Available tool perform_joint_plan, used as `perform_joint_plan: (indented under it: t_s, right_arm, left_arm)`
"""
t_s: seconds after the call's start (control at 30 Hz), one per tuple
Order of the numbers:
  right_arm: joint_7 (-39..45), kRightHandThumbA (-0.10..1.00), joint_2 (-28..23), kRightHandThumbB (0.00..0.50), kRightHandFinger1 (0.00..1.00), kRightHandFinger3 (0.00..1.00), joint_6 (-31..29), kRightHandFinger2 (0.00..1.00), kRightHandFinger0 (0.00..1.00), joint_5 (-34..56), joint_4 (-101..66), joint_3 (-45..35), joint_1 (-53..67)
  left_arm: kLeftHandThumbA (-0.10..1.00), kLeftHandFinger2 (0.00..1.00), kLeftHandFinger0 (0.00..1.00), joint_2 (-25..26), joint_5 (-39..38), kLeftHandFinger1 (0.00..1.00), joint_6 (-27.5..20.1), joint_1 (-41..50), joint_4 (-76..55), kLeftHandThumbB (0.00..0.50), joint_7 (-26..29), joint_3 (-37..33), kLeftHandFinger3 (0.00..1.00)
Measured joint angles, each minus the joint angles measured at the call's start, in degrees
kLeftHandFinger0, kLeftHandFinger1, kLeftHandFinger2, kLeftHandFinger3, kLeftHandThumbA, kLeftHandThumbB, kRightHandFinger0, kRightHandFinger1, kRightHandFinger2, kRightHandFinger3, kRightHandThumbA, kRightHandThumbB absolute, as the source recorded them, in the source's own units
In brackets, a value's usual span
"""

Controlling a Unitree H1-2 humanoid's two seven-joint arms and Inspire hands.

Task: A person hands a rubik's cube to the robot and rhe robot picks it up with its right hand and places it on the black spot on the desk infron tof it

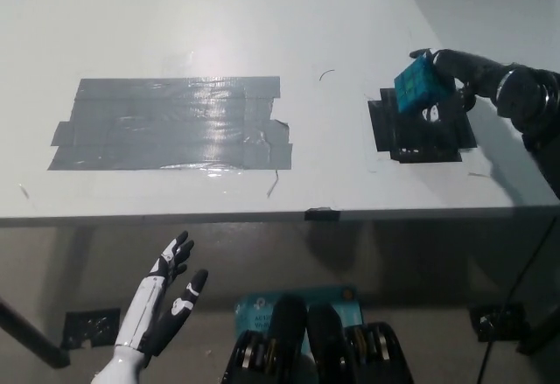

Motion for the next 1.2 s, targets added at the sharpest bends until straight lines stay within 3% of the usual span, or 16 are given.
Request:
perform_joint_plan:
  t_s: [0.13, 0.23, 0.43, 0.57, 0.73, 0.8, 1.2]
  right_arm:
    - [1.2, 0.38, -1.9, 0.498, 1.00, 1.00, 0.4, 1.00, 1.00, -0.9, -3.9, 0.6, 0.0]
    - [2.3, 0.43, -3.4, 0.500, 1.00, 1.00, 1.1, 1.00, 1.00, -1.3, -7.0, 0.5, 0.0]
    - [5.4, 0.42, -6.7, 0.500, 1.00, 1.00, 2.6, 1.00, 1.00, -1.0, -13.6, -1.9, -0.4]
    - [7.1, 0.74, -8.2, 0.500, 1.00, 1.00, 3.4, 1.00, 1.00, -0.4, -16.9, -4.6, -1.6]
    - [8.5, 0.87, -8.6, 0.500, 1.00, 1.00, 3.1, 1.00, 1.00, 2.1, -19.0, -8.0, -2.2]
    - [9.3, 1.00, -8.4, 0.500, 1.00, 1.00, 3.1, 1.00, 1.00, 3.8, -19.2, -9.5, -2.1]
    - [9.5, 1.00, -1.4, 0.500, 1.00, 1.00, 3.9, 1.00, 1.00, 7.1, -13.3, -11.3, 0.6]
  left_arm:
    - [0.79, 1.00, 1.00, 0.0, 0.0, 1.00, 0.2, 0.1, -0.8, 0.089, -0.1, 0.0, 1.00]
    - [0.79, 1.00, 1.00, 0.0, 0.0, 1.00, 0.3, 0.3, -0.7, 0.103, -0.1, 0.0, 1.00]
    - [0.83, 1.00, 1.00, 0.0, 0.0, 1.00, 0.3, 0.4, -0.7, 0.119, -0.1, 0.0, 1.00]
    - [0.82, 1.00, 1.00, 0.0, 0.1, 1.00, 0.4, 0.3, -0.7, 0.110, -0.1, 0.0, 1.00]
    - [0.81, 1.00, 1.00, 0.0, 0.1, 1.00, 0.7, 0.3, -0.7, 0.120, -0.1, 0.0, 1.00]
    - [0.82, 1.00, 1.00, 0.0, 0.1, 1.00, 0.9, 0.2, -0.7, 0.142, -0.1, -0.1, 1.00]
    - [0.81, 1.00, 1.00, -0.2, -0.1, 1.00, 1.2, -1.0, -0.8, 0.146, -0.2, 0.0, 1.00]
